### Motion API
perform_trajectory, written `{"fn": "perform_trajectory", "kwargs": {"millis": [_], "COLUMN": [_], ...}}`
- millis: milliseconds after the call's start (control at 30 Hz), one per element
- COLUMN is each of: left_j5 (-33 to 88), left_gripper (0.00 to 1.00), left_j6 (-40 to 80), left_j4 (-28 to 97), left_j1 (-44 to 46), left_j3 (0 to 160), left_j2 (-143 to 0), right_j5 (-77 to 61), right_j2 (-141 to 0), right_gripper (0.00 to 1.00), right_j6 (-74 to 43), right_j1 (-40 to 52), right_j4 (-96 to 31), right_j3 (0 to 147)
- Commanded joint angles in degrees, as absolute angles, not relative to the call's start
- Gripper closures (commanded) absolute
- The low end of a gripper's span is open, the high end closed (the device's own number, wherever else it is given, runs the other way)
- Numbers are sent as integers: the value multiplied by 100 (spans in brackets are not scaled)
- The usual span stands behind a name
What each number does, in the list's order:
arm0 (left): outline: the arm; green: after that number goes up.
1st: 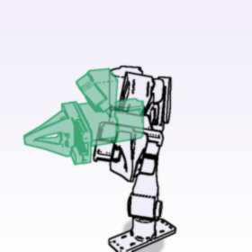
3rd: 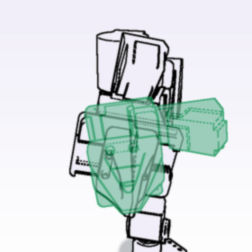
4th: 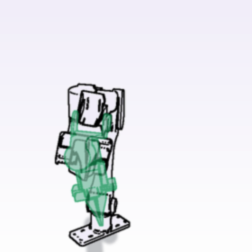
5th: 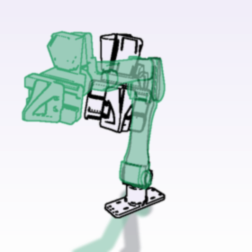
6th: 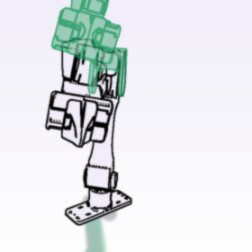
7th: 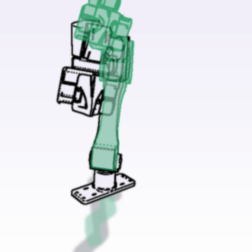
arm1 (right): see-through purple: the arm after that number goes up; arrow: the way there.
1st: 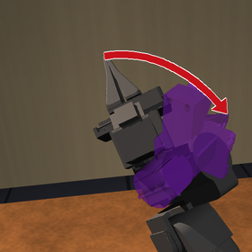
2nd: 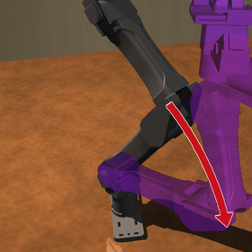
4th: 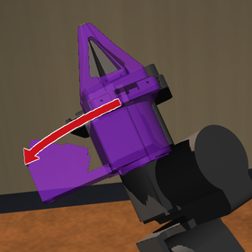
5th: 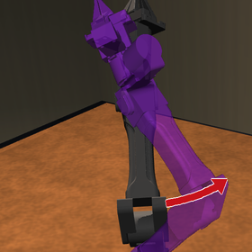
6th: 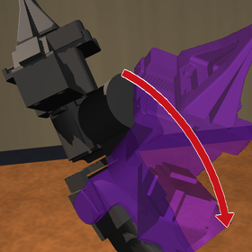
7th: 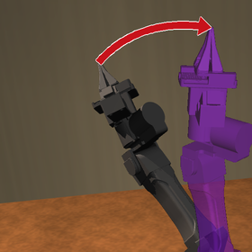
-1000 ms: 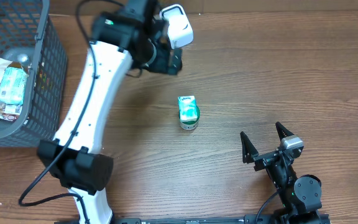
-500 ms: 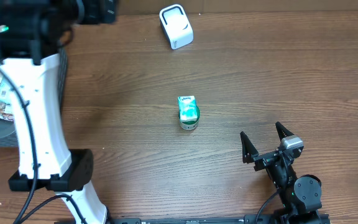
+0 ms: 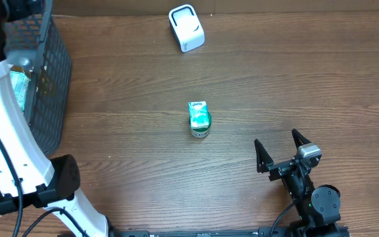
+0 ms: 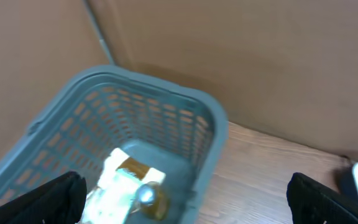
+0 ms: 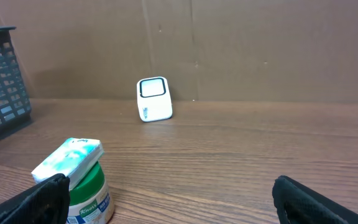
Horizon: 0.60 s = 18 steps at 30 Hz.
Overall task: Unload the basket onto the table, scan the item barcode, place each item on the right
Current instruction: 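Move the left gripper back into the basket toward the yellow oil bottle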
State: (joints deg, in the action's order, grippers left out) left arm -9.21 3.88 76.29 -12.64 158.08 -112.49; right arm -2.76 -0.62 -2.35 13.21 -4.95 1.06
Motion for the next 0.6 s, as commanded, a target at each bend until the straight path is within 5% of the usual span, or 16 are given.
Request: {"fn": "perform_trajectory", "kwargs": {"millis": [0, 567], "left_j5": [-1087, -1074], "left_gripper": [0, 0], "left_j6": [276, 246], "left_j4": [7673, 7946], "left_j1": [-1564, -2530], "left_j3": [15900, 14934], "left_j2": [-11203, -11550], "right_j5": [-303, -303], "right_j2": [-16, -16], "right_gripper": [0, 0], "right_j6": [-204, -204], "right_j1": [1347, 1347], "right_j4": [-464, -464], "right_j3": [47, 47]}}
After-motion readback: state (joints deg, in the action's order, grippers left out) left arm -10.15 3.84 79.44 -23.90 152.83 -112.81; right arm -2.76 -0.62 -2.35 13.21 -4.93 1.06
